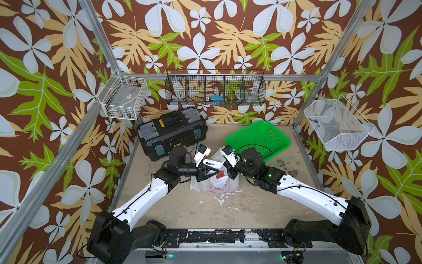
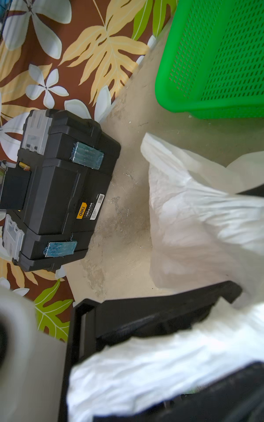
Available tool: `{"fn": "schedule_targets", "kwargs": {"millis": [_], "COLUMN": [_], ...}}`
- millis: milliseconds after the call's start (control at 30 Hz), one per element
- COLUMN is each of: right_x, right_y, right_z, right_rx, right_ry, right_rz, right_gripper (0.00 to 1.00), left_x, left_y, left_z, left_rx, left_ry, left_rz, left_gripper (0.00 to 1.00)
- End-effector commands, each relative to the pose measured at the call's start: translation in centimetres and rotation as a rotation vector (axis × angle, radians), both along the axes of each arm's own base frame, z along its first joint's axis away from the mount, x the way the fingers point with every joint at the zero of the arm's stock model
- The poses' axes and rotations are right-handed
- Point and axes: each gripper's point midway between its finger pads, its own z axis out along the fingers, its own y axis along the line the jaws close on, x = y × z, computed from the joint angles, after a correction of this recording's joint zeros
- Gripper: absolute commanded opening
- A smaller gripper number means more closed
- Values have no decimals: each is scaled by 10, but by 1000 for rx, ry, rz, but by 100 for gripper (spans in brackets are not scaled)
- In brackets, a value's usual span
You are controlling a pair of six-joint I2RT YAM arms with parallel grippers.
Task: Place the peach into a plastic bag & tie a knot
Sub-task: Cross the plastic bag at the center of the board.
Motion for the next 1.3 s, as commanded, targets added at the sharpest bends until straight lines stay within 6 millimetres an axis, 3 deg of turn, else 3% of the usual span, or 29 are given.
{"fn": "schedule_targets", "kwargs": {"millis": [0,133,233,367,467,667,800,933,1033,1167,1267], "right_x": [3,15,22,15,1,-11,-10,-11,-12,-13,-14], "right_y": [4,3,1,8,16,12,5,5,3,1,2], "right_z": [11,14,32,60,68,41,33,29,29,28,31], "right_rx": [59,114,231,371,422,392,366,353,359,356,371], "right_ry": [-17,-55,-96,-144,-161,-212,-253,-270,-290,-315,-324], "right_rz": [-10,-114,-173,-118,-26,26,19,34,33,34,39], "right_gripper": [0,0,0,4,5,2,1,1,1,2,2], "left_x": [6,-1,-15,-20,-19,-25,-23,-13,5,48,62], "left_y": [0,-9,-14,-15,-15,-9,16,43,50,53,44], "left_z": [-4,9,17,5,3,14,18,39,44,18,-9], "left_rx": [7,-71,-128,-121,-117,-92,-68,-82,-65,-33,-29], "left_ry": [-17,-4,-19,7,1,-49,-64,-126,-160,-126,-44], "left_rz": [23,-17,-40,-43,-39,-40,44,146,218,352,332], "left_gripper": [30,23,22,21,21,26,37,50,54,58,59]}}
